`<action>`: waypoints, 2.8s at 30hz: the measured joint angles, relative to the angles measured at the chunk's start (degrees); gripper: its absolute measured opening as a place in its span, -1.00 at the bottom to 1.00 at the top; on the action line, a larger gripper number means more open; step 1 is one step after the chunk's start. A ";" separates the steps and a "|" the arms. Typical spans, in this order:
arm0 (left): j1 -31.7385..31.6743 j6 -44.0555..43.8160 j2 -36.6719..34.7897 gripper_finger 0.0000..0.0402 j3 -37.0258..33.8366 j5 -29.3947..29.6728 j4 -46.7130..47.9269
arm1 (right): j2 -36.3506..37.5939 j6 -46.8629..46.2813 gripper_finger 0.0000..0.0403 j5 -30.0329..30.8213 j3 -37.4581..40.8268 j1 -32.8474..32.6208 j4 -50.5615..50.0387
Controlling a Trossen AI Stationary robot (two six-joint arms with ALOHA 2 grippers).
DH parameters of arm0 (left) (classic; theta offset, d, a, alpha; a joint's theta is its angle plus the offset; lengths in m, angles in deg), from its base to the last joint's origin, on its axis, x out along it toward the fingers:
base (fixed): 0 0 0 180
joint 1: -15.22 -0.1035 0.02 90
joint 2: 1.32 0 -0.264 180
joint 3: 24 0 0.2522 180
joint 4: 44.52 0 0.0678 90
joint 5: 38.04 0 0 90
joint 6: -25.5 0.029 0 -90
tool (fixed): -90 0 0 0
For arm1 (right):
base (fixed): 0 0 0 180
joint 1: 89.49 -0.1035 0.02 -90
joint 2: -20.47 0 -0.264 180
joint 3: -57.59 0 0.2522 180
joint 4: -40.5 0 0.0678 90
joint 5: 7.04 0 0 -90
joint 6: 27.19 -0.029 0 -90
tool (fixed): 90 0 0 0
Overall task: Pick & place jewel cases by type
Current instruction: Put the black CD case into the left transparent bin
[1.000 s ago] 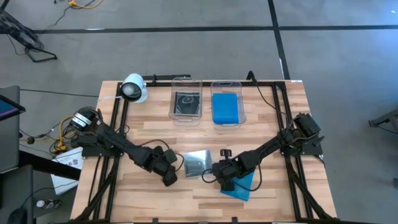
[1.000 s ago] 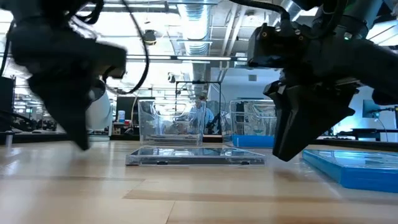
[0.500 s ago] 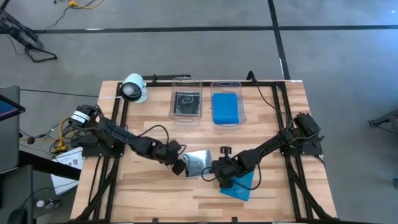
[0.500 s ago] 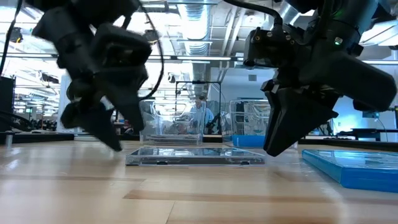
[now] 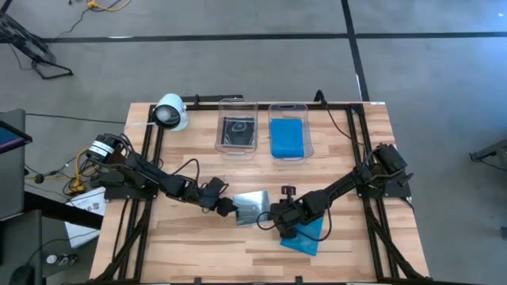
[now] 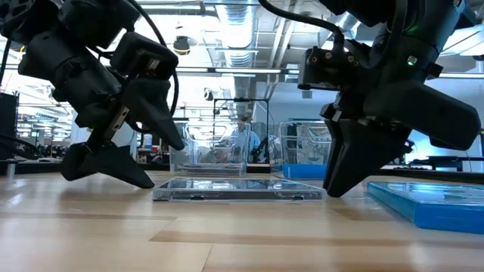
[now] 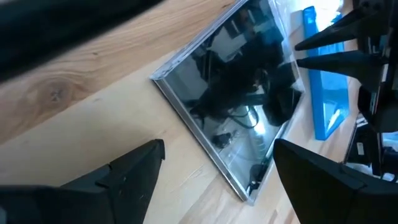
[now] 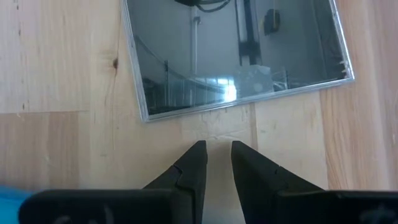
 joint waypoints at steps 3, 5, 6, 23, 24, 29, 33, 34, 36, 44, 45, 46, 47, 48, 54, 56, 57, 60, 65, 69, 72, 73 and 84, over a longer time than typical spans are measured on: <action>-0.02 -1.00 0.09 0.53 -0.04 0.64 -0.89 | -0.04 0.00 -0.65 0.03 0.00 0.06 0.21; -0.01 -1.97 0.09 0.53 -0.04 1.15 -1.04 | -0.12 0.00 -0.65 0.15 0.02 0.11 0.77; -0.05 -2.45 0.12 0.53 -0.07 1.40 -1.29 | -0.15 0.00 -0.65 0.20 0.02 0.12 1.14; -2.19 -8.79 0.20 0.53 -0.11 2.50 -2.72 | -0.37 0.39 -0.65 -0.11 0.11 1.20 3.97; -2.14 -9.13 0.20 0.53 -0.09 2.35 -2.72 | -0.37 0.39 -0.65 -0.18 0.13 1.31 4.29; -1.05 -12.56 0.84 0.53 0.03 2.86 -3.09 | -0.42 0.39 -0.65 -0.15 0.13 1.63 4.75; -0.52 -13.35 3.25 0.53 1.60 2.55 -3.43 | -0.42 0.41 -0.65 0.04 0.13 1.67 5.13; -0.50 -13.26 4.12 0.53 2.23 2.41 -3.31 | -0.42 0.39 -0.65 -0.02 0.13 1.67 4.97; -0.50 -13.13 5.22 0.53 3.01 1.95 -3.12 | -0.42 0.44 -0.65 -0.03 0.20 1.65 5.03; -0.77 -9.80 6.80 0.53 4.90 0.51 -3.29 | -0.36 0.48 -0.65 -0.43 0.22 1.54 4.99; -0.90 -8.73 6.82 0.53 4.87 0.25 -4.10 | -0.35 0.47 -0.65 -0.43 0.22 1.54 5.01; -0.92 -7.64 6.93 0.53 4.77 0.13 -5.17 | -0.35 0.48 -0.65 -0.43 0.22 1.54 5.00; -0.91 -6.19 7.02 0.53 4.71 0.07 -6.42 | -0.35 0.48 -0.65 -0.47 0.22 1.54 4.96; -0.90 -4.81 7.10 0.53 4.65 -0.08 -7.88 | -0.32 0.48 -0.65 -0.54 0.22 1.54 4.81; -0.73 -1.96 7.28 0.53 4.57 -0.50 -10.55 | -0.26 0.48 -0.65 -0.71 0.24 1.50 4.66; -0.58 -1.41 7.28 0.52 4.57 -0.63 -10.64 | -0.26 0.48 -0.65 -0.69 0.24 1.50 4.66; -0.45 -0.89 7.28 0.51 4.57 -0.76 -10.77 | -0.26 0.48 -0.65 -0.69 0.24 1.50 4.66; 0.00 0.84 7.28 0.47 4.57 -1.38 -11.14 | -0.26 0.48 -0.65 -0.65 0.24 1.50 4.66; 0.35 1.92 7.28 0.39 4.57 -2.36 -10.98 | -0.26 0.47 -0.65 -0.42 0.24 1.50 4.66; 0.33 2.54 7.26 0.33 4.57 -4.26 -10.76 | -0.26 0.46 -0.65 -0.36 0.24 1.50 4.63; 0.72 3.38 7.24 0.30 4.57 -5.25 -10.74 | -0.26 0.46 -0.65 -0.25 0.24 1.52 4.59; 0.91 3.40 7.05 0.30 4.57 -5.41 -10.73 | -0.26 0.44 -0.65 -0.21 0.24 1.52 4.57; 3.06 7.81 1.16 0.27 5.33 -6.98 -20.43 | -0.35 0.24 -0.65 0.59 0.15 1.75 4.86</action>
